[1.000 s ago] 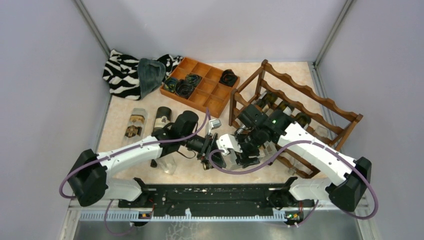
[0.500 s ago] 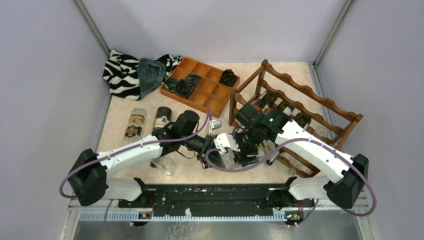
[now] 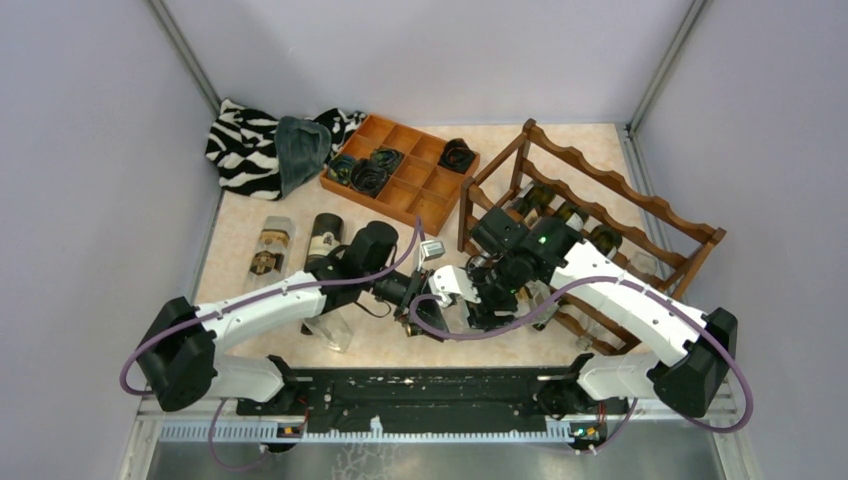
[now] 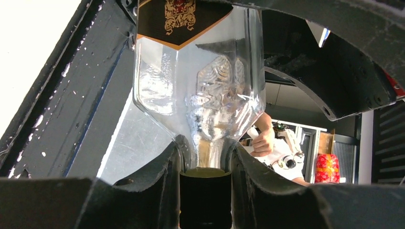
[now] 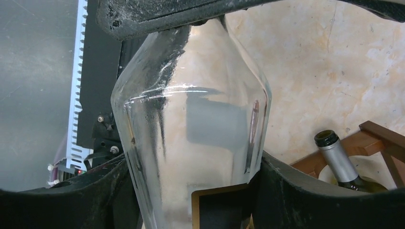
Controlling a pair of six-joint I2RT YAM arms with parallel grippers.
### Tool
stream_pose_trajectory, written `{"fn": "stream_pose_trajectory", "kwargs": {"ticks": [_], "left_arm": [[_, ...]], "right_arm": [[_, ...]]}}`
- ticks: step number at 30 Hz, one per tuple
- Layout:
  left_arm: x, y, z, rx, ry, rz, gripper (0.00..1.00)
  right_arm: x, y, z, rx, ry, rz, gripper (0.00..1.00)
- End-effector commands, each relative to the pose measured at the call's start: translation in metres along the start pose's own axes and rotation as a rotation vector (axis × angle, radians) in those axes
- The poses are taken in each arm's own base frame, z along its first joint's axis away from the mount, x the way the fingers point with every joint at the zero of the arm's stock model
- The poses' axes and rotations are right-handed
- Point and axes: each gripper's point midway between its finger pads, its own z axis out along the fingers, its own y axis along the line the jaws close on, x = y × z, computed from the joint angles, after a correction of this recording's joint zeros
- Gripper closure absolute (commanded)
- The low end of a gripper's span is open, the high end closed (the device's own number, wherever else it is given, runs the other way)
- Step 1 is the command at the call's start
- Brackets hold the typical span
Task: Put the wine bottle on the wine rack
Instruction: Pick up the wine bottle from the center of the board.
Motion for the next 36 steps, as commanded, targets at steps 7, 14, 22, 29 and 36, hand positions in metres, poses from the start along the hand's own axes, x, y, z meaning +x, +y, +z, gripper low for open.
{"fn": "stream_pose_trajectory", "kwargs": {"ticks": [7,14,22,29,36], "left_arm": [[-0.001,-0.04,-0.007,0.148,-0.027,0.147,1.0],[-0.001,-0.044,-0.009,0.162,-0.053,0.16,1.0],[-0.012,-0.047,-0.017,0.145,-0.15,0.18,1.0],[-0.027,-0.046,-0.034,0.111,-0.247,0.168,1.0],[-0.043,-0.04,-0.055,0.085,-0.352,0.155,1.0]], "right_arm": [[-0.051,-0.02,-0.038,0.127,-0.195,-0.044,0.02],[-0.057,-0.015,-0.061,0.144,-0.256,-0.054,0.02],[-0.091,-0.007,-0.149,0.27,-0.471,-0.062,0.02],[-0.091,-0.045,-0.204,0.517,-0.552,0.077,0.01],[-0.066,-0.079,-0.21,0.656,-0.483,0.207,0.02]]}}
